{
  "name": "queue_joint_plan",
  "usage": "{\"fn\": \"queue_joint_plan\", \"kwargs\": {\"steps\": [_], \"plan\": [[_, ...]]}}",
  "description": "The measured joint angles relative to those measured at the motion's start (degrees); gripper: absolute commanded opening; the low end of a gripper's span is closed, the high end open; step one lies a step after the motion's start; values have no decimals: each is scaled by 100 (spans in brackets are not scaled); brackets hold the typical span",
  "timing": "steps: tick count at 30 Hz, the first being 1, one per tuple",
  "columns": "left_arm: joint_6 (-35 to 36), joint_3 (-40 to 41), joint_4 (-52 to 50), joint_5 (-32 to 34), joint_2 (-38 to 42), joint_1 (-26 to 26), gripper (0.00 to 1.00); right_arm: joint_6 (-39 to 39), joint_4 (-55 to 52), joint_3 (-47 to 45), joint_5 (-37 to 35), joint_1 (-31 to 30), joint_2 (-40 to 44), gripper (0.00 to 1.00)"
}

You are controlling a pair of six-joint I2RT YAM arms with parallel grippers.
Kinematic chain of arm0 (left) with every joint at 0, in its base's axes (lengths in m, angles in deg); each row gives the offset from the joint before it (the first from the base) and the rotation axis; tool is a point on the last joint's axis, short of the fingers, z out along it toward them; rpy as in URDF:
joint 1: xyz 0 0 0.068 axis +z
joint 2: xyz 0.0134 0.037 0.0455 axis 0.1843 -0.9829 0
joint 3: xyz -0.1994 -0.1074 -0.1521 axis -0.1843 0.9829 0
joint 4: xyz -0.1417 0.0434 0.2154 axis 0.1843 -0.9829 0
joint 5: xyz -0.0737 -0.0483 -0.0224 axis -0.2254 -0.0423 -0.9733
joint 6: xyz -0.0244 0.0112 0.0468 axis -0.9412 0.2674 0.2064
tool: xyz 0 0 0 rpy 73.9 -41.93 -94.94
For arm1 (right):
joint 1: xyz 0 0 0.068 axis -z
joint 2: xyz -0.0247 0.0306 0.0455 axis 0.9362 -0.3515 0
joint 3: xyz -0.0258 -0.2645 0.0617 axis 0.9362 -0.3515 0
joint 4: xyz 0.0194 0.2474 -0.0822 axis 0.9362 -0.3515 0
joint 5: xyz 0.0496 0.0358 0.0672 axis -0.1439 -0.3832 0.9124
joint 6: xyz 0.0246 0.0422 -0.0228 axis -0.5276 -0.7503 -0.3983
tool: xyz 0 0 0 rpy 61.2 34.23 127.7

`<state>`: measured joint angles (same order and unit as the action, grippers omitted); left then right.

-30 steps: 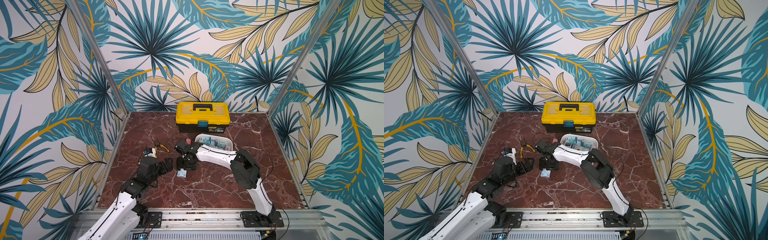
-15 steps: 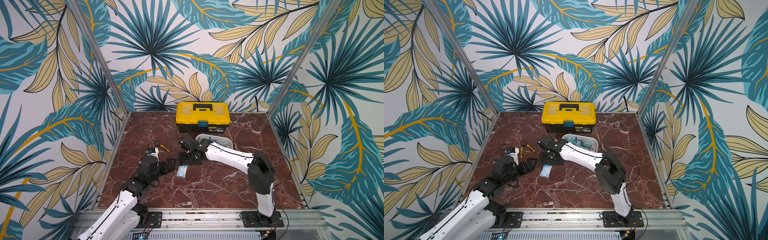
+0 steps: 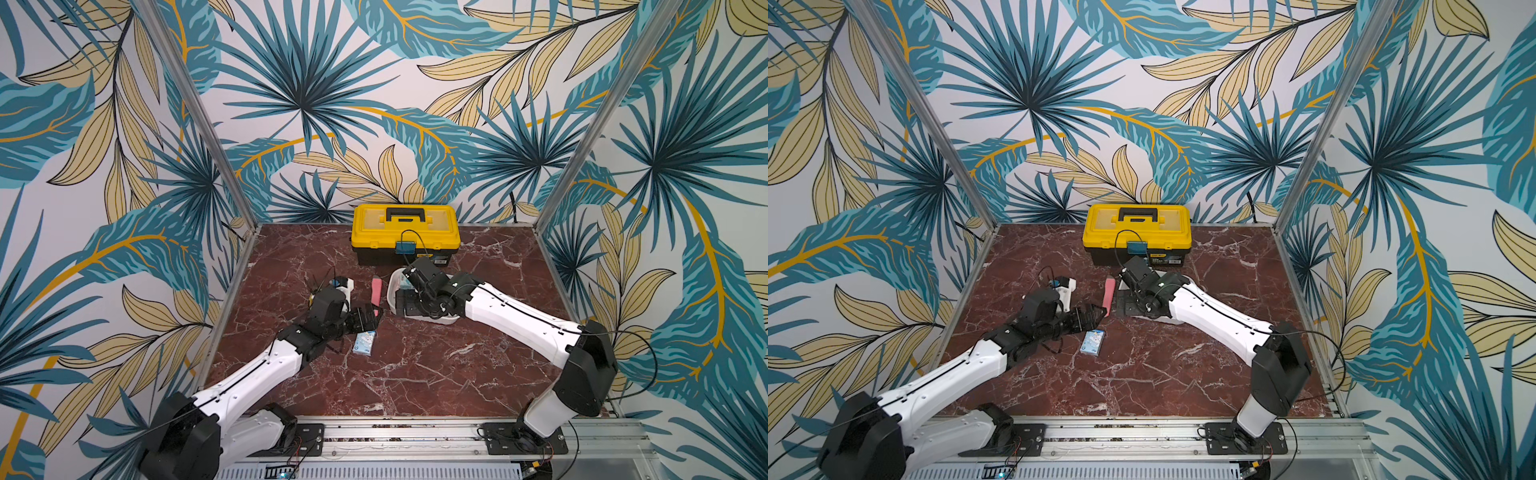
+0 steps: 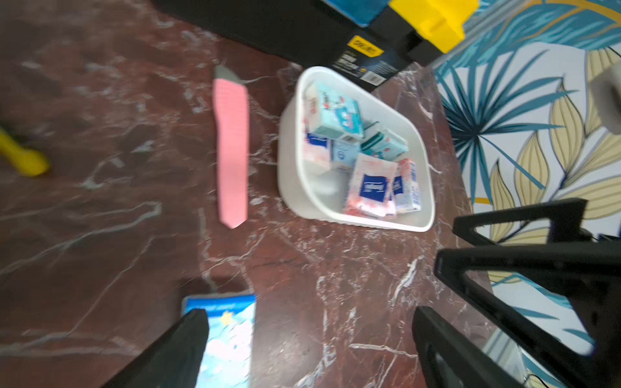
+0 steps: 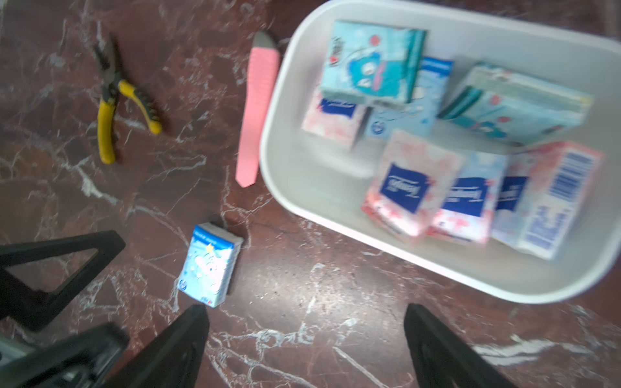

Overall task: Take the pocket tissues out of the storage box
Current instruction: Place the pocket tissues at the center of the board, then pick up the pocket tissues from the storage box.

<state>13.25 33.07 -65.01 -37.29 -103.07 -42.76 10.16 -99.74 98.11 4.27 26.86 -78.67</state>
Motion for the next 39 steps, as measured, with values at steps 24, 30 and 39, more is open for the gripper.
{"fn": "queue_joint_plan", "kwargs": {"steps": [24,30,39], "plan": [[994,-3866,-101,-756,-4347,-758,94,748,-61,-1458,-92,1963,1620,99],[1172,-4183,-431,-704,-4739,-741,95,831,-57,-1534,57,2168,1663,99],[1231,-4277,-603,-1032,-5160,-673,87,901,-52,-1556,184,2295,1663,99]]}}
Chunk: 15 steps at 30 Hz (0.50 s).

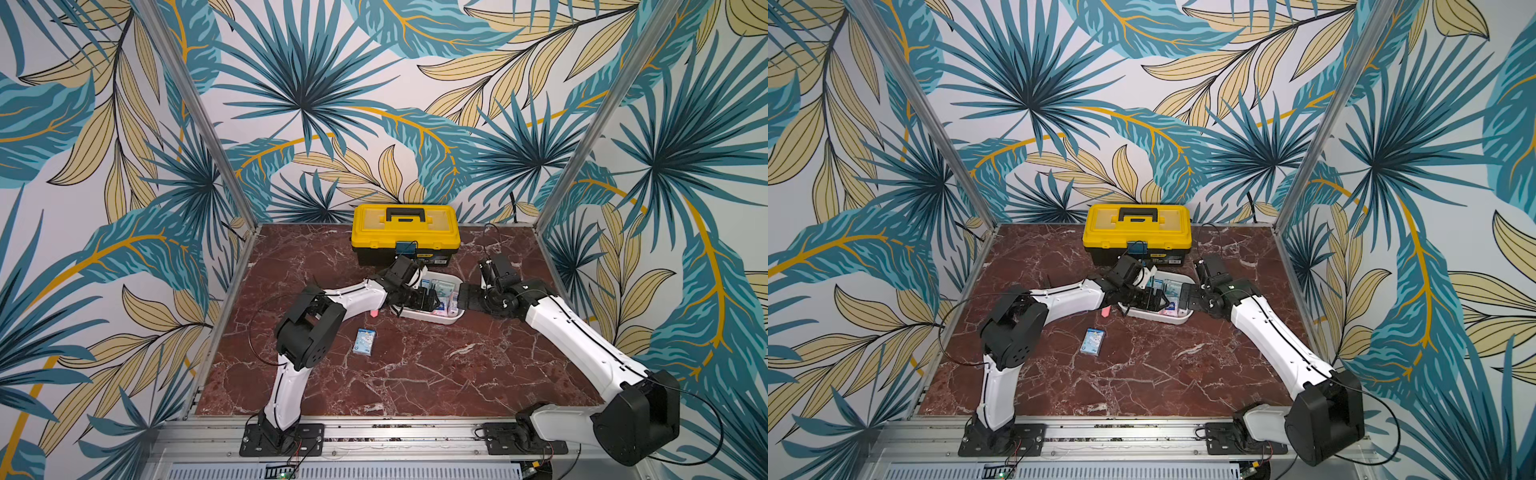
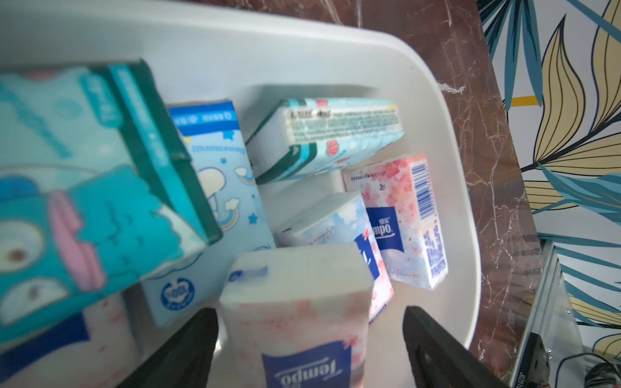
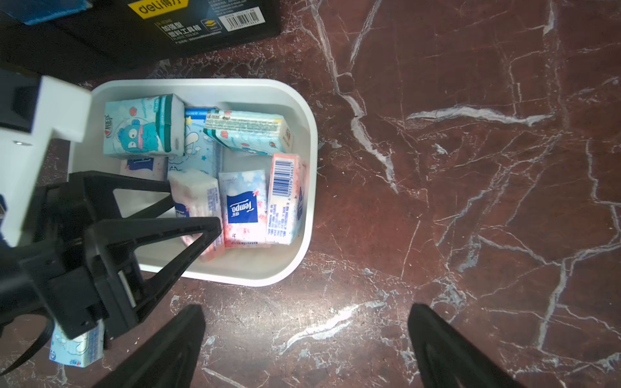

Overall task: Take the pocket tissues out of the storage box
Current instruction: Pick up the pocket tissues from the storage box.

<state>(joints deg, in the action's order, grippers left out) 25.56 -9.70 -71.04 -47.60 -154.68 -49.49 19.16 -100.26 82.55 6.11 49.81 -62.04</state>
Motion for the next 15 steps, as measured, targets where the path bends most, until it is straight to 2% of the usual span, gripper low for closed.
{"fn": "queue_joint_plan", "kwargs": {"steps": [10,15], "plan": [[61,-160,-111,-251,-149,57,63,-4,46,0,87,13,-4,99],[96,-181,-122,-286,-149,57,55,-7,114,-2,105,13,-44,99]]}}
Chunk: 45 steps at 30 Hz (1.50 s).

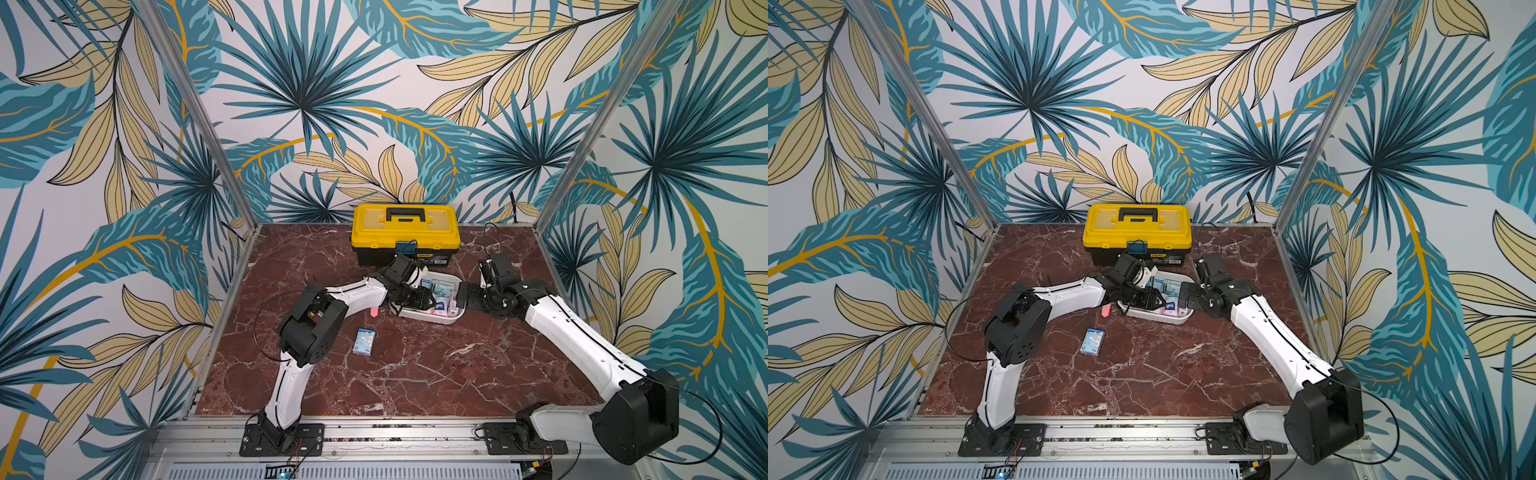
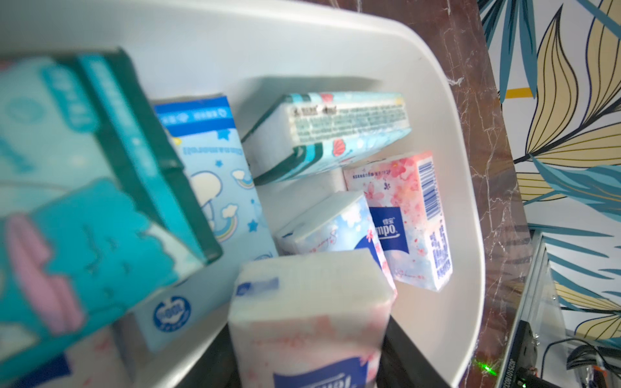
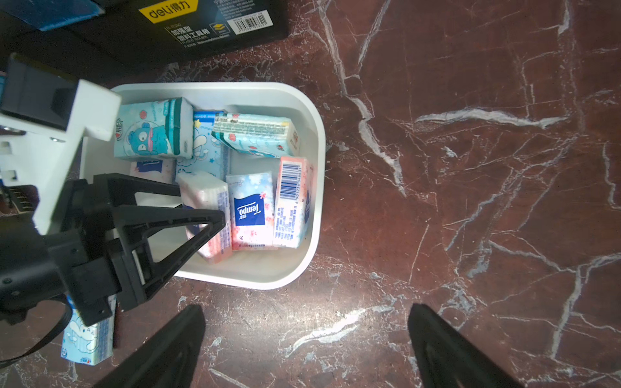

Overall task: Take the pocket tissues out of the storage box
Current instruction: Pick up the pocket tissues from the storage box, then place the pocket tissues at the center of the board.

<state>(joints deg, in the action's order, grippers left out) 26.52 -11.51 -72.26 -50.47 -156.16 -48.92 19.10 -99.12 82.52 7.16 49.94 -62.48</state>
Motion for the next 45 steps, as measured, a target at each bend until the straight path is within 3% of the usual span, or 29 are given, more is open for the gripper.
{"fn": "queue_joint_plan", "kwargs": {"steps": [9,17,29,35,45], "plan": [[-7,2,-140,122,212,-26,52,-17,31,0,-2,2,-26,99],[-46,129,-365,522,1250,-205,49,-127,37,-4,-74,2,-76,99],[-444,1012,-1384,1617,2597,-761,48,-468,256,-15,-544,2,-162,99],[-898,1145,-2004,2063,2747,-1178,48,-654,295,-15,-850,2,-188,99],[-1687,1333,-2312,2144,2317,-1443,45,-885,315,-85,-1119,2,-188,99]]}}
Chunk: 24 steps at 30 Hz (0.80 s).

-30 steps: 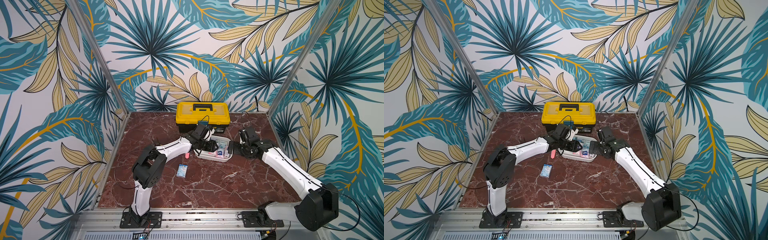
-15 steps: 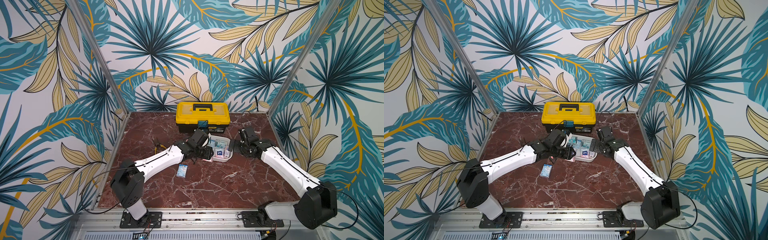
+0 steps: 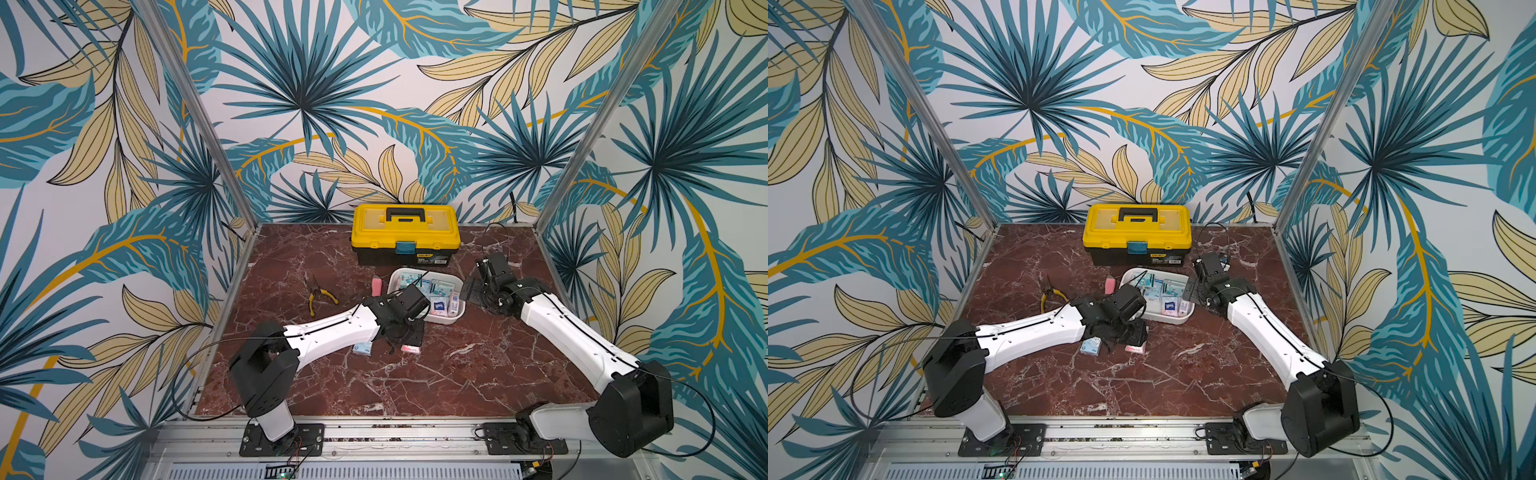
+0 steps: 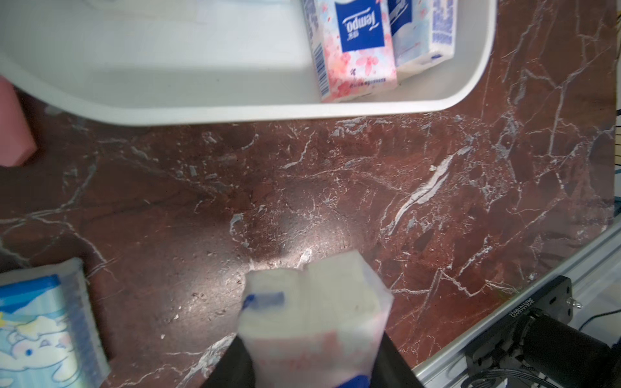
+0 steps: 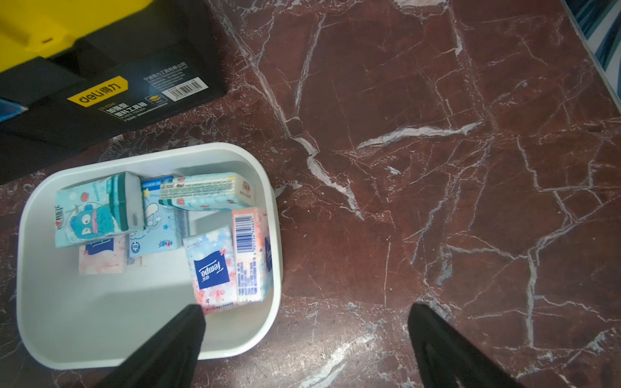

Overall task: Take the pocket tissues out of the storage box
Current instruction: Place the pocket tissues at the center of the board.

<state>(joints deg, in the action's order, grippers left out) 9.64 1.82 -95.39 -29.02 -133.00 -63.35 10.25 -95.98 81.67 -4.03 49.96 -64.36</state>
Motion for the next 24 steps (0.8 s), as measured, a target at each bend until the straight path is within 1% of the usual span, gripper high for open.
{"fn": "queue_joint_plan", "kwargs": {"steps": [5,12,22,24], "plan": [[-262,61,-142,179,-192,-11,45,-83,13,-96,-17,0,0,99],[-400,72,-219,446,-361,-7,48,-107,15,-223,-20,0,0,99],[-498,96,-216,492,-656,111,49,-103,15,-223,-20,0,0,99],[-514,98,-210,492,-684,155,51,-103,15,-223,-20,0,0,99]]}}
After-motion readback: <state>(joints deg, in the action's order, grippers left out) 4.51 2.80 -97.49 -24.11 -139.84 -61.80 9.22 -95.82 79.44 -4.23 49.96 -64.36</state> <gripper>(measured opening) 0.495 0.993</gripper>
